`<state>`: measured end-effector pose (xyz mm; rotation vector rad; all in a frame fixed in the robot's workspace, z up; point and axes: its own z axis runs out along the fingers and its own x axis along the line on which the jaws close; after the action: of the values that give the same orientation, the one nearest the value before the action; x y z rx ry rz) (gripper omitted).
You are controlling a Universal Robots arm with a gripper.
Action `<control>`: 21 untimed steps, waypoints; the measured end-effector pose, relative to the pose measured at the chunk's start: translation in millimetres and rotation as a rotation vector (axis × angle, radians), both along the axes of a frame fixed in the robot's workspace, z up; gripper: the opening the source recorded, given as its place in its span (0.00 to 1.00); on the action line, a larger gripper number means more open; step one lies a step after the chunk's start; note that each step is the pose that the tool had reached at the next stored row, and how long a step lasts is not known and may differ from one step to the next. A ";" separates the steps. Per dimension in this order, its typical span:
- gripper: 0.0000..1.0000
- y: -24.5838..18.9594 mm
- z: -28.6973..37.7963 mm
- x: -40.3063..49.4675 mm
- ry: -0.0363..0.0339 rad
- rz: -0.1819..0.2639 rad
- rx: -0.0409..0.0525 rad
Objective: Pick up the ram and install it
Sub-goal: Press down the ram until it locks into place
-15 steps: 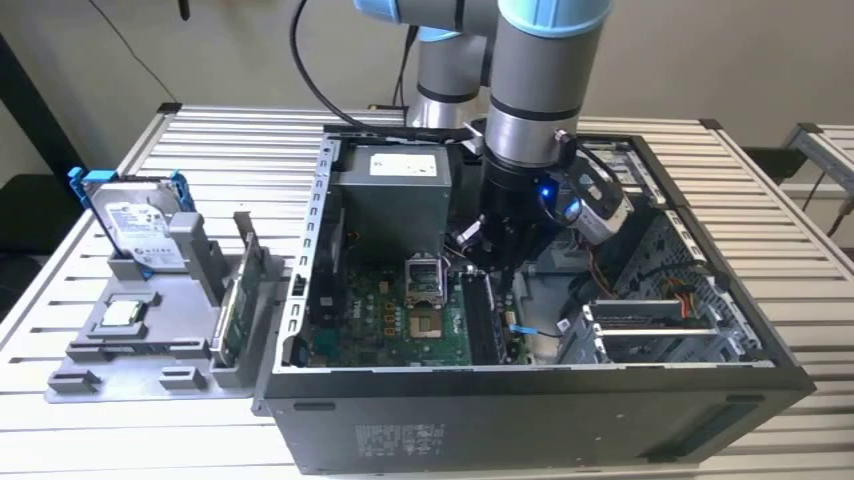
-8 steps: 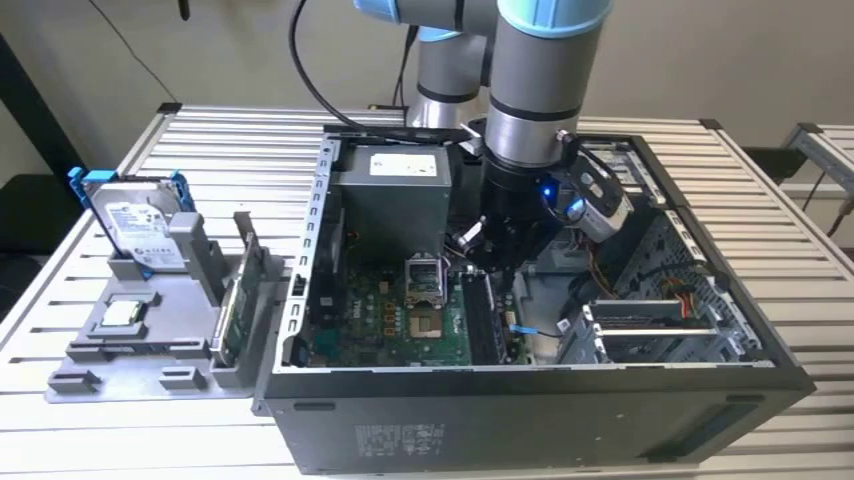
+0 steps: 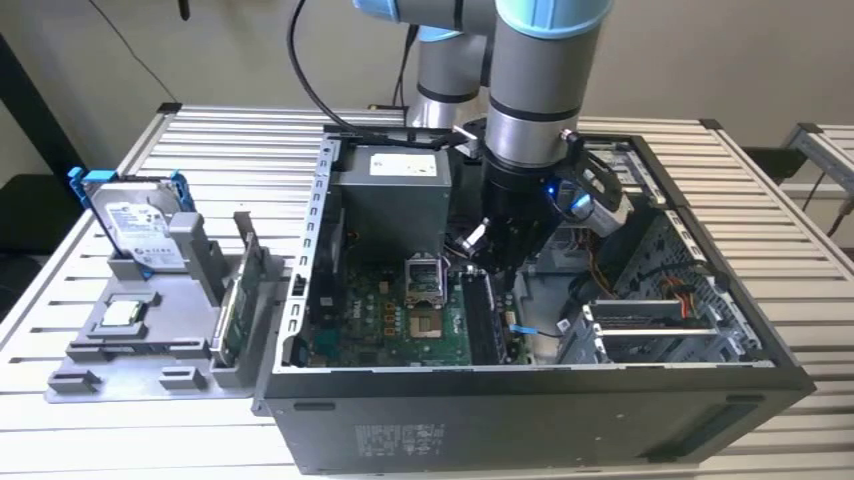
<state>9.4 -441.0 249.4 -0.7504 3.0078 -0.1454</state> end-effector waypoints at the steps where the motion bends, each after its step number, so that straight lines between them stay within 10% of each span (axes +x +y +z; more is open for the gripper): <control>1: 0.11 0.0 0.0 0.0 0.0000 0.012 0.0000; 21: 0.11 0.0 0.1 0.0 -0.0002 0.253 0.0021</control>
<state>9.4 -441.0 249.5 -1.1201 2.8780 -0.1332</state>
